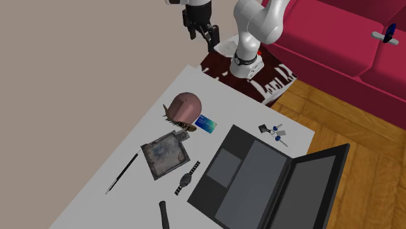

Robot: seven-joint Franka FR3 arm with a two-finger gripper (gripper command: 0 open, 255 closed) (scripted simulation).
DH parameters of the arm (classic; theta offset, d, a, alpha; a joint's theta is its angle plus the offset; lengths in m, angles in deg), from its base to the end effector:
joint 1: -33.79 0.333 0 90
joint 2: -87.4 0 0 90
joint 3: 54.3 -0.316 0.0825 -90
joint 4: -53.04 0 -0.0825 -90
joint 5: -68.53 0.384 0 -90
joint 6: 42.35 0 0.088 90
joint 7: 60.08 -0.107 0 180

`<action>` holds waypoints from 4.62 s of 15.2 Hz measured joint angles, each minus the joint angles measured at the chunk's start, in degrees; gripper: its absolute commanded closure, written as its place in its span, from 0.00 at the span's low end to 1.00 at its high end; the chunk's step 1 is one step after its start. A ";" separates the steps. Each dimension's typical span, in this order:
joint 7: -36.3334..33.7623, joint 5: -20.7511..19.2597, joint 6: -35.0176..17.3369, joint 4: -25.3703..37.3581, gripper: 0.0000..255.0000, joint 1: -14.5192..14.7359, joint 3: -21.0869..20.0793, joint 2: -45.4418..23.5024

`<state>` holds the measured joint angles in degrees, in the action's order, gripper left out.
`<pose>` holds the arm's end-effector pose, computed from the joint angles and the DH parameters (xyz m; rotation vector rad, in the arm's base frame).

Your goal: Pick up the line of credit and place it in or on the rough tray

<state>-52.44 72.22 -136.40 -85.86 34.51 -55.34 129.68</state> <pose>0.3222 0.0175 0.5492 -3.0776 -0.2360 0.0649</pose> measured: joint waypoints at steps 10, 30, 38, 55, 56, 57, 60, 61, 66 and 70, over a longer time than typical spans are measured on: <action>-29.23 11.05 -8.37 -5.89 0.00 -2.14 -13.29 -1.87; -91.98 14.18 -38.24 2.04 0.00 -13.79 -40.60 -34.69; -93.54 12.40 -42.41 0.78 0.00 -13.90 -41.55 -37.91; -92.85 13.55 -39.64 1.77 1.00 -13.82 -41.11 -35.81; -92.61 13.97 -38.72 2.04 1.00 -13.76 -40.93 -35.07; -92.45 14.13 -37.97 2.39 1.00 -13.78 -40.77 -34.65; -92.03 15.00 -35.23 3.46 1.00 -13.63 -40.22 -32.74; -91.90 15.28 -34.25 3.85 1.00 -13.57 -40.02 -32.08; -91.50 16.07 -30.18 5.74 1.00 -13.42 -39.07 -29.67; -91.57 16.28 -26.76 7.85 1.00 -13.39 -38.39 -28.22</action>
<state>-144.01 88.50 -163.17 -78.00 21.12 -93.73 101.46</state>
